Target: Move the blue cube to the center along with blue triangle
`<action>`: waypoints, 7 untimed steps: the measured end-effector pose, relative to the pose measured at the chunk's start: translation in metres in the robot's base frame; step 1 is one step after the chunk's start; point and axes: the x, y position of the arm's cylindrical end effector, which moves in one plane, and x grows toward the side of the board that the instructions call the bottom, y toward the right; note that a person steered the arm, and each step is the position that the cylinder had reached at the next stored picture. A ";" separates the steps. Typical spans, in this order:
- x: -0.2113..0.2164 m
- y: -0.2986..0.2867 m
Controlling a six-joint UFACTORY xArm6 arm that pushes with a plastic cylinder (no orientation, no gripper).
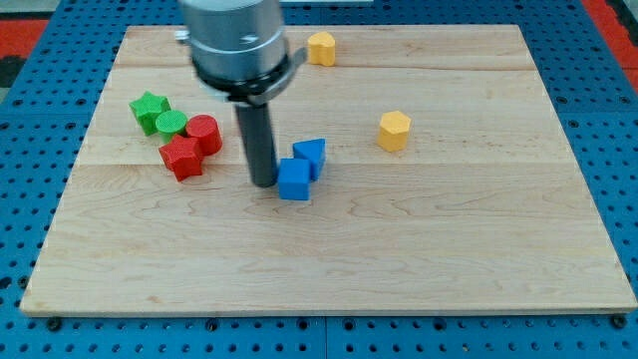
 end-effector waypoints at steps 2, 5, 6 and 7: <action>-0.002 -0.042; 0.000 -0.039; 0.000 -0.037; -0.006 -0.017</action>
